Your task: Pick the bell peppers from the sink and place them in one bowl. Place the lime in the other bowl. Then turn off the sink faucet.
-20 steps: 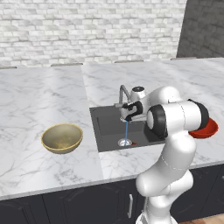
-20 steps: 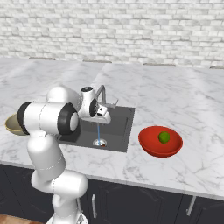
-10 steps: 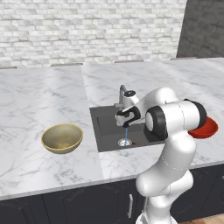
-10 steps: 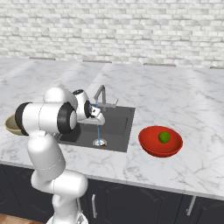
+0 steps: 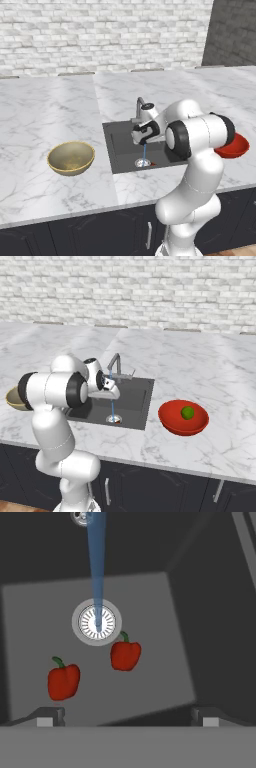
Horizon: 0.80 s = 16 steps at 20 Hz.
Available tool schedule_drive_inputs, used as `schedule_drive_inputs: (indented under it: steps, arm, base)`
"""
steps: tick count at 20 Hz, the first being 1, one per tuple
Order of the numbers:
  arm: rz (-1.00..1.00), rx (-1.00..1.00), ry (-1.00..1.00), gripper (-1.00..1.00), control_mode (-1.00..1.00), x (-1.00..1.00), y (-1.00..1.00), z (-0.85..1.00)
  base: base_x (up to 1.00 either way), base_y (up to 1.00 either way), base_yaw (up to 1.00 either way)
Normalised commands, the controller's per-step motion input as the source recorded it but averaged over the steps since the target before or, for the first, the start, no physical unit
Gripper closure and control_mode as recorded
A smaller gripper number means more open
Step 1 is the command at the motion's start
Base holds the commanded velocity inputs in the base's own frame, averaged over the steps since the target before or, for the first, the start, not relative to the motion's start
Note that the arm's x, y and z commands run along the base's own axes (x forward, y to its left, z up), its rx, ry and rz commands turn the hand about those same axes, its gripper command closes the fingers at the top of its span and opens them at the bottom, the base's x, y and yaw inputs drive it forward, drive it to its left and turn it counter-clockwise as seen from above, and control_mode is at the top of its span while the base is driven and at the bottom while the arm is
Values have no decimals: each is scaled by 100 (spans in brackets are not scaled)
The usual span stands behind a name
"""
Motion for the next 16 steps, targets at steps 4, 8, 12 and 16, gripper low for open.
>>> schedule_drive_inputs:
  steps: [4,8,12,16]
  arm:
    - [0,0,4,-100,-100,11,0,0]
    - [0,0,3,-100,-100,23,1,-2]
    - [0,0,2,-100,-100,30,3,-15]
    - [0,0,0,-100,-100,16,0,-26]
  base:
    - [0,0,0]
    - [0,0,0]
    - [0,0,0]
    - [0,0,0]
